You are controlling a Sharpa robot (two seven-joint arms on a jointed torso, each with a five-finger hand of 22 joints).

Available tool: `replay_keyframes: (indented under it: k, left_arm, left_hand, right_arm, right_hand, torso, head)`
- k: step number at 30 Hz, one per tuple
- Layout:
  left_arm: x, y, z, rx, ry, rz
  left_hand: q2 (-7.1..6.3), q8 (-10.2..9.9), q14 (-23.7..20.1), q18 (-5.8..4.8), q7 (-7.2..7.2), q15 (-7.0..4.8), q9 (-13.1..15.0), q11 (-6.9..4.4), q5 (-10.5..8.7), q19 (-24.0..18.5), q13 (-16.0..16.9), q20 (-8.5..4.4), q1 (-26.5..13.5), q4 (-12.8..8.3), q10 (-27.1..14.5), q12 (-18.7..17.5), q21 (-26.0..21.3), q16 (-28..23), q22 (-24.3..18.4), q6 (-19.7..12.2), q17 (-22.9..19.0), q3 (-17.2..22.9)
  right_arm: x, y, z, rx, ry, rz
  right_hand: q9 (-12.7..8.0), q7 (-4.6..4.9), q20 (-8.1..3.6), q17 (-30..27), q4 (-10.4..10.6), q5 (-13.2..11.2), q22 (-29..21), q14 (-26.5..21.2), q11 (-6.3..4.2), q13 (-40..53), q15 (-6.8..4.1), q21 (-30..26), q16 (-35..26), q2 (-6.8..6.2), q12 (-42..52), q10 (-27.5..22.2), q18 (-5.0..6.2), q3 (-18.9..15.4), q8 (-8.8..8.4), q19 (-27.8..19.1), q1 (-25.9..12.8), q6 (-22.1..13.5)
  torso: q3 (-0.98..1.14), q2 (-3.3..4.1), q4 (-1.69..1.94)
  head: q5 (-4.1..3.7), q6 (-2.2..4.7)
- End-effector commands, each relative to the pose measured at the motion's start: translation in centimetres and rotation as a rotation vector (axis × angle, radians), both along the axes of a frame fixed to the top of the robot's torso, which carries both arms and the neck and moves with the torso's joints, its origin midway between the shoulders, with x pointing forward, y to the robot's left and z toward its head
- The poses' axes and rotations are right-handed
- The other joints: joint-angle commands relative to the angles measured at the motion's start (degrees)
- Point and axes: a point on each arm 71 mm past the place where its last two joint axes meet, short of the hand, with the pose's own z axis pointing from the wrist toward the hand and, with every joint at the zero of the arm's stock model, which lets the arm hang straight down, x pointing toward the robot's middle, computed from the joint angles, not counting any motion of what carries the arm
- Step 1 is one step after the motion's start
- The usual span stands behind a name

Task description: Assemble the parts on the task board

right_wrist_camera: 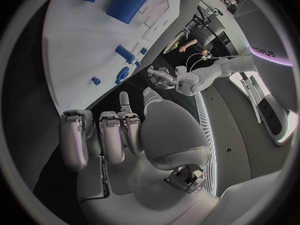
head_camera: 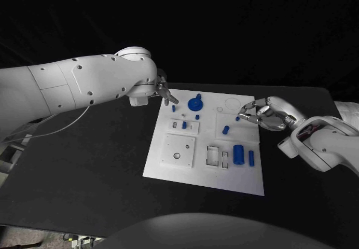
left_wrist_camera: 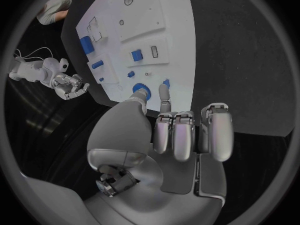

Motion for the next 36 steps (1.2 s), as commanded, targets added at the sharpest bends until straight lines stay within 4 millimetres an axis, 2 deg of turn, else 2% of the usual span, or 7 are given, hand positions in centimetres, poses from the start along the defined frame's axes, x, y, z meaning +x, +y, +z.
replay_keyframes:
  k: [1,4,11,15,27,36]
  left_arm:
    - [0.6,0.2,-0.3,0.035,0.023,0.036]
    - [1.3,0.1,-0.6,0.042,0.012,0.044]
    - [2.1,-0.3,-0.8,0.075,-0.021,0.038]
    - [2.5,-0.4,-0.9,0.078,-0.028,0.038]
    - [2.8,-0.6,-1.5,0.072,-0.016,0.037]
    - [2.8,-0.9,-2.0,0.074,-0.001,0.032]
  left_hand:
    - [-0.13,-0.2,5.8,-0.66,0.0,-0.42,-0.1,-0.4,0.48,3.8,15.1,-0.32,0.9,-0.1,6.2,0.2,0.4,0.1,13.6,0.3,15.1,-0.2]
    - [-0.14,-0.1,5.8,-0.66,-0.03,-0.43,-0.1,-0.41,0.59,3.8,15.1,-0.33,1.1,-0.1,6.2,0.2,0.4,0.1,13.6,0.4,15.1,-0.2]
    - [-0.19,0.1,5.8,-0.63,-0.03,-0.44,0.1,-0.43,0.58,3.7,15.1,-0.34,1.3,0.0,6.2,0.2,0.2,0.1,13.6,0.6,15.1,-0.3]
    - [-0.19,0.2,5.8,-0.6,-0.03,-0.44,0.1,-0.43,0.56,3.7,15.1,-0.34,1.3,0.0,6.2,0.2,0.1,0.1,13.5,0.6,15.1,-0.3]
    - [-0.42,0.1,5.8,-0.5,0.12,-0.38,0.2,-0.33,0.46,3.5,15.1,-0.31,1.4,0.1,6.2,0.2,-0.3,0.1,13.4,0.1,15.1,-0.6]
    - [-0.24,-0.2,5.8,-0.42,0.3,-0.24,0.2,-0.16,0.38,3.3,15.1,-0.22,1.4,0.1,6.2,0.2,-0.6,0.1,13.3,-0.5,15.1,-0.8]
  right_arm:
    - [-0.2,0.3,0.0,0.005,-0.005,0.024]
    - [-0.2,0.4,0.1,0.009,-0.006,0.029]
    - [-0.3,0.4,0.1,0.011,-0.004,0.031]
    - [-0.3,0.5,0.1,0.01,0.0,0.031]
    - [-0.3,0.6,0.0,0.009,0.003,0.033]
    - [-0.3,0.6,0.0,0.009,0.002,0.034]
  right_hand:
    - [-0.2,-0.01,0.01,15.1,0.4,0.5,12.9,6.0,-0.02,15.1,0.02,0.2,0.2,0.67,0.2,6.1,0.87,-0.3,0.41,1.4,-1.4,0.0]
    - [-0.2,-0.04,0.0,15.1,0.5,0.7,12.9,6.0,-0.06,15.1,0.01,0.2,0.2,0.87,0.2,6.1,0.85,-0.5,0.49,1.5,-1.9,0.2]
    - [-0.2,-0.06,-0.02,15.1,0.5,0.8,12.9,6.0,-0.08,15.1,-0.01,0.2,0.2,1.01,0.2,6.1,0.85,-0.6,0.52,1.5,-2.2,0.2]
    - [-0.3,-0.07,-0.02,15.1,0.5,0.9,12.9,6.0,-0.09,15.1,-0.01,0.2,0.2,1.09,0.2,6.1,0.85,-0.6,0.53,1.5,-2.3,0.2]
    - [-0.4,-0.14,-0.05,15.1,0.2,1.4,12.9,6.0,-0.14,15.1,-0.05,0.2,0.2,1.22,0.2,6.1,0.86,-0.5,0.53,1.5,-2.1,0.2]
    - [-0.4,-0.15,-0.07,15.1,0.2,1.6,12.9,6.0,-0.15,15.1,-0.07,0.2,0.2,1.24,0.2,6.1,0.87,-0.5,0.54,1.5,-2.0,0.2]
  torso:
    - [-0.06,0.01,0.05]
    - [-0.08,0.03,0.04]
    - [-0.22,0.27,0.01]
    - [-0.16,0.23,0.08]
    - [-0.16,0.19,0.05]
    - [-0.16,0.22,0.05]
  head:
    - [0.15,0.0]
    - [0.02,0.0]
    - [0.25,0.0]
    - [0.3,0.0]
    - [0.44,0.0]
    - [0.26,0.0]
